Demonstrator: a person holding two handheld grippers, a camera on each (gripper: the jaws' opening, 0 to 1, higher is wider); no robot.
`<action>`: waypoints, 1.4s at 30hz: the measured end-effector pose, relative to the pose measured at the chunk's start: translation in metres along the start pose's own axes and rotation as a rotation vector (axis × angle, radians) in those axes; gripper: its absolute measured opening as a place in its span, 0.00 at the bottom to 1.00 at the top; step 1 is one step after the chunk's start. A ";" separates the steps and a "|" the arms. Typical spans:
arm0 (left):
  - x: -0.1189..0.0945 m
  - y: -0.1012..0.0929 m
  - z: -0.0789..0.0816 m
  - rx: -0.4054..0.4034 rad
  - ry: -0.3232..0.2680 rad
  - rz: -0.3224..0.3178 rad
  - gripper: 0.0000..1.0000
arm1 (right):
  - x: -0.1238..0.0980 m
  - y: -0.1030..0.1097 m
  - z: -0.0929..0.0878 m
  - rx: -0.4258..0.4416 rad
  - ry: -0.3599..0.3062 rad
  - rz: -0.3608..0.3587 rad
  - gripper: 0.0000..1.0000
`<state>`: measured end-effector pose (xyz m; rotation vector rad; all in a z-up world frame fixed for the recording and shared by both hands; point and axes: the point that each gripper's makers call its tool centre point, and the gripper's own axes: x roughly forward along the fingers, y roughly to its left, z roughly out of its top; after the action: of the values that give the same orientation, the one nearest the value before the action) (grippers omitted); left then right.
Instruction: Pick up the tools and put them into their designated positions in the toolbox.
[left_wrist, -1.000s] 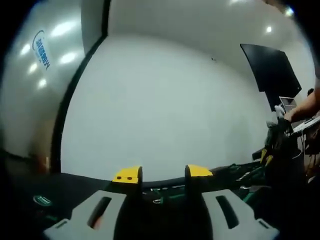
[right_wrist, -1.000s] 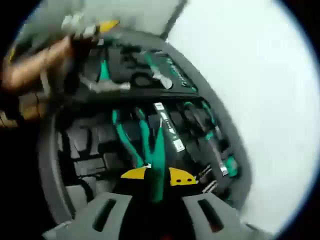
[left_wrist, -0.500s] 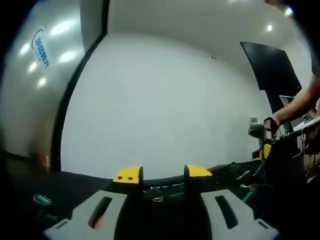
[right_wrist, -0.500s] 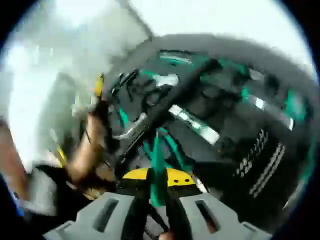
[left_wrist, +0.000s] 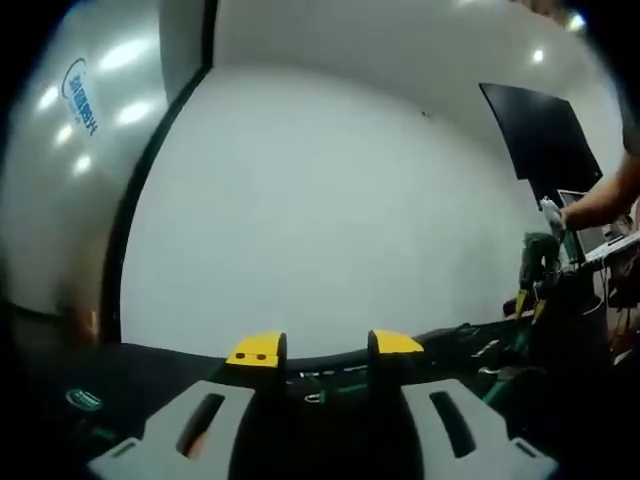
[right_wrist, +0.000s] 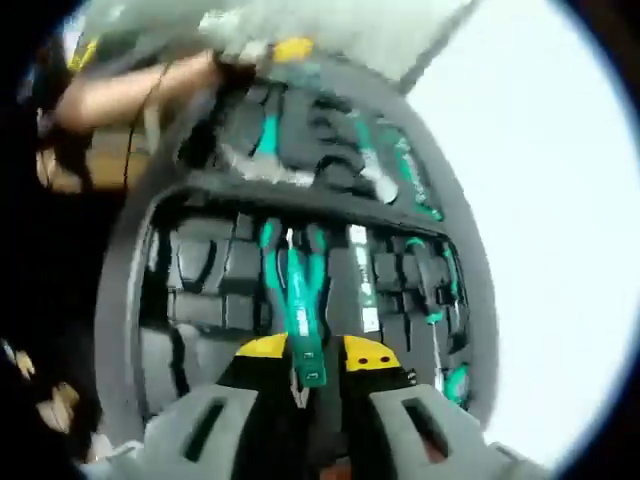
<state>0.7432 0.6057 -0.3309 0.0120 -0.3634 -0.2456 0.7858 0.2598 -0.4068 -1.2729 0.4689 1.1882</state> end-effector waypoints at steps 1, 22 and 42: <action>0.000 0.000 0.000 0.001 0.001 0.000 0.27 | 0.005 0.001 -0.003 -0.002 0.030 0.020 0.18; -0.001 0.000 0.001 -0.003 -0.004 -0.005 0.27 | -0.024 -0.035 0.019 0.162 -0.133 0.321 0.10; -0.001 0.000 -0.005 0.030 0.028 -0.015 0.27 | -0.007 -0.083 -0.050 0.412 -0.009 0.013 0.16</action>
<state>0.7445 0.6056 -0.3361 0.0472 -0.3394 -0.2541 0.8712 0.2246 -0.3766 -0.9103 0.6769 1.0409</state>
